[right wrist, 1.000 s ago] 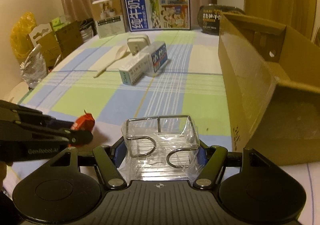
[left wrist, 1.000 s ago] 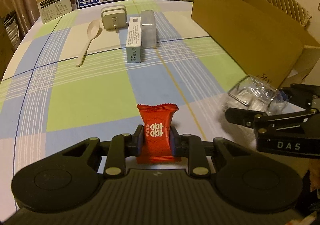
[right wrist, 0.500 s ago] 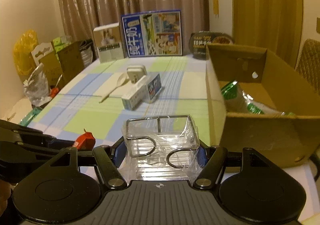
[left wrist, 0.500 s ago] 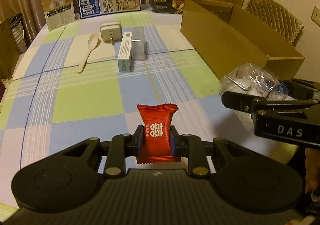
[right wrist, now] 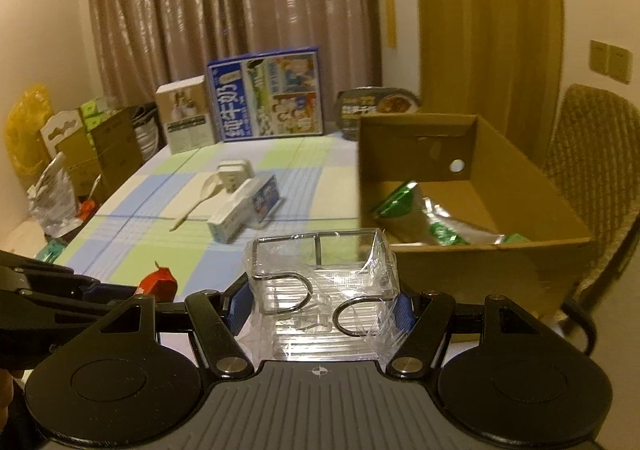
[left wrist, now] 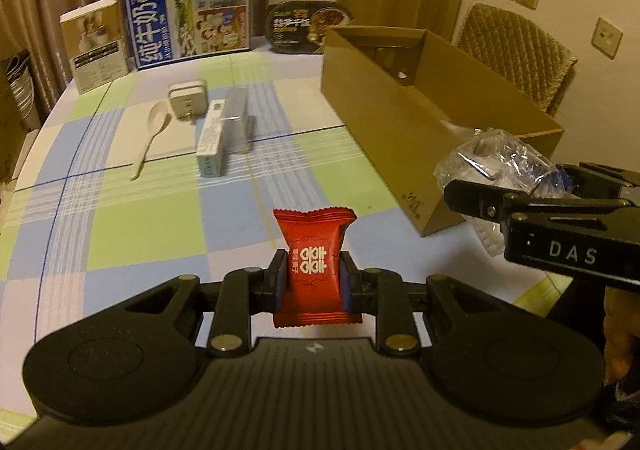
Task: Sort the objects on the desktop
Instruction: 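Carry the red packet and clear container over the cardboard box with both grippers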
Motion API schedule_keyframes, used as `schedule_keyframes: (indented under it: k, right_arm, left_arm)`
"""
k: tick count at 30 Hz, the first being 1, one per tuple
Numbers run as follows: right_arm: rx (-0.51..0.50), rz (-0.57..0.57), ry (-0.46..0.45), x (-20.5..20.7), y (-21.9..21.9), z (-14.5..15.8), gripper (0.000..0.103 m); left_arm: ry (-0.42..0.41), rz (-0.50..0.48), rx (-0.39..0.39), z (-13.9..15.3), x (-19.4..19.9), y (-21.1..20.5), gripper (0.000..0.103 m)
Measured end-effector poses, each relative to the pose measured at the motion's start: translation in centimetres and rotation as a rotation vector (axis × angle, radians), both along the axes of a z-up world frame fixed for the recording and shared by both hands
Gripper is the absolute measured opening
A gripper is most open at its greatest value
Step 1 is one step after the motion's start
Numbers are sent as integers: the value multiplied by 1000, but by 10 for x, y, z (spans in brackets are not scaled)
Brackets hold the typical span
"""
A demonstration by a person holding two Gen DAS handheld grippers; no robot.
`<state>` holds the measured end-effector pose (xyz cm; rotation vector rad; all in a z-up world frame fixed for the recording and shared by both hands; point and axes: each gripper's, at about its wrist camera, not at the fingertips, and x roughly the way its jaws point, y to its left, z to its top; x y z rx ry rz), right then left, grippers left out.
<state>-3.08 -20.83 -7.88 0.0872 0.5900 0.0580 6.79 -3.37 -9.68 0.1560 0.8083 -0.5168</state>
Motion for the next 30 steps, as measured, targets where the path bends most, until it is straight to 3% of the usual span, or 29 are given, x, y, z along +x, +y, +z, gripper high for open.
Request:
schedule_keyframes:
  k: [30]
  right_arm:
    - [20,-167,-65,-8,-84,26,65]
  left_arm:
    - [-35,-137,-51,35,5,-84,21]
